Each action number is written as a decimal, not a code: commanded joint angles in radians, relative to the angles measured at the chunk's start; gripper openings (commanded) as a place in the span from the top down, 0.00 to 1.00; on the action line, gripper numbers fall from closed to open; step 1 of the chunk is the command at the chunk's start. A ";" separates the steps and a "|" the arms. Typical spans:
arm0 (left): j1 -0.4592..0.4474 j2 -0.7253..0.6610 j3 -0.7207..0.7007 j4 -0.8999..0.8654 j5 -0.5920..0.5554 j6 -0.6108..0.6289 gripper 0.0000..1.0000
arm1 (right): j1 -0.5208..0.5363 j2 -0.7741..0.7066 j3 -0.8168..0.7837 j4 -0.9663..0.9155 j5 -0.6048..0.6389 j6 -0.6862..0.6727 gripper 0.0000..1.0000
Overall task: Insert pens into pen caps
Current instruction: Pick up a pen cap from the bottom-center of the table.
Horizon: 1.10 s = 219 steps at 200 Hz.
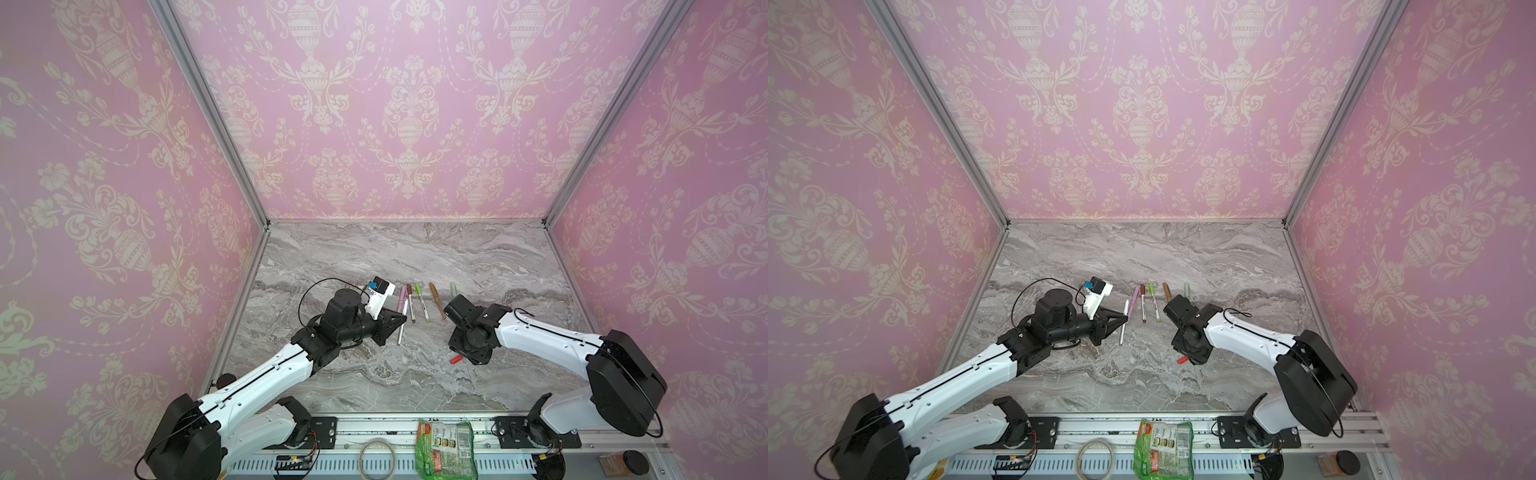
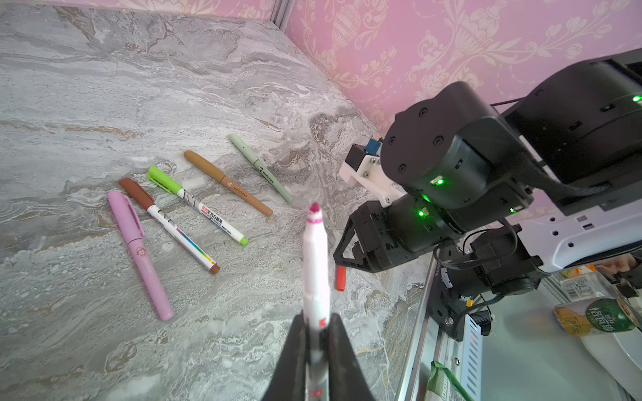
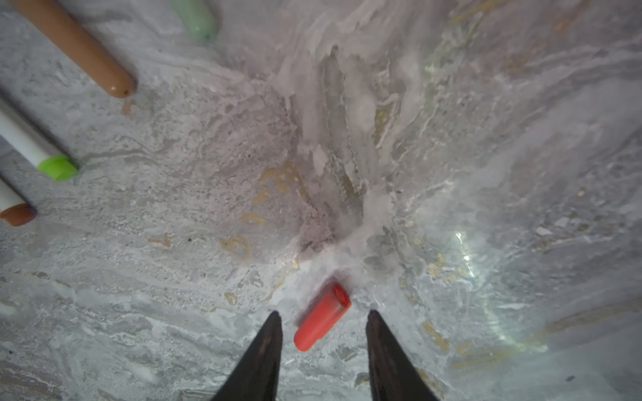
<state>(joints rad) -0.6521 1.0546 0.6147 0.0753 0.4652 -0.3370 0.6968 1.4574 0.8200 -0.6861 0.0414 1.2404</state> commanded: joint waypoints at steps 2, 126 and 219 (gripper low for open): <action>-0.009 0.001 -0.004 -0.023 -0.019 0.029 1.00 | 0.017 0.024 -0.020 0.012 -0.022 0.059 0.60; -0.008 0.028 0.003 -0.016 -0.032 0.043 1.00 | 0.025 0.152 -0.026 0.054 -0.060 0.080 0.90; -0.009 0.038 0.007 -0.014 -0.045 0.043 1.00 | 0.027 0.086 0.007 0.005 0.022 0.026 1.00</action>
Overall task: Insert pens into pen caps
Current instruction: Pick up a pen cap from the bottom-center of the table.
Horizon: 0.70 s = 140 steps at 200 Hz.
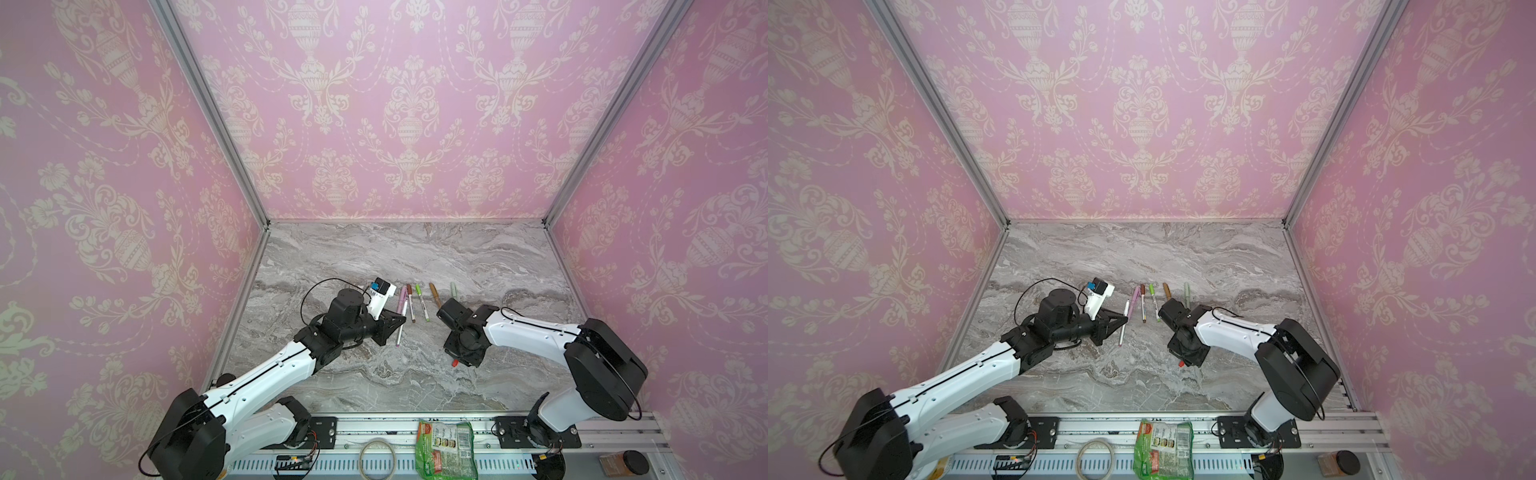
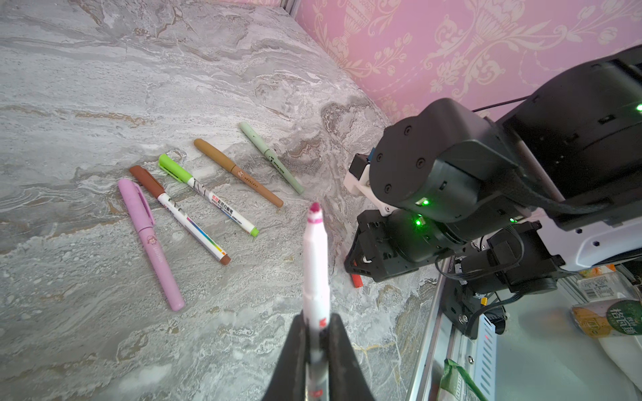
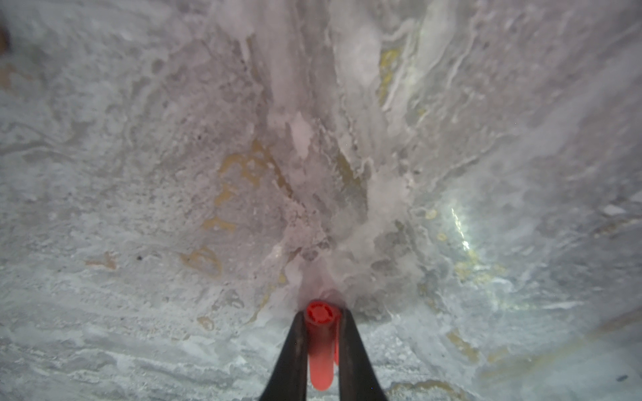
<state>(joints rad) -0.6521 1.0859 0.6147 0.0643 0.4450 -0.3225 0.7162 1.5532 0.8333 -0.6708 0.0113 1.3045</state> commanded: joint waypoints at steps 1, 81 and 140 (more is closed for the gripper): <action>-0.009 0.007 0.007 -0.002 -0.025 0.028 1.00 | 0.007 -0.013 -0.007 -0.009 0.054 -0.040 1.00; -0.012 0.064 0.018 0.038 0.009 -0.012 1.00 | -0.010 -0.229 -0.010 0.102 0.175 -0.251 1.00; -0.067 0.191 0.062 -0.001 0.016 0.017 1.00 | -0.148 -0.302 0.004 0.243 0.087 -0.277 1.00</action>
<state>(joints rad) -0.6891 1.2350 0.6315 0.0837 0.4465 -0.3290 0.6037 1.2694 0.8181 -0.5026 0.1291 1.0645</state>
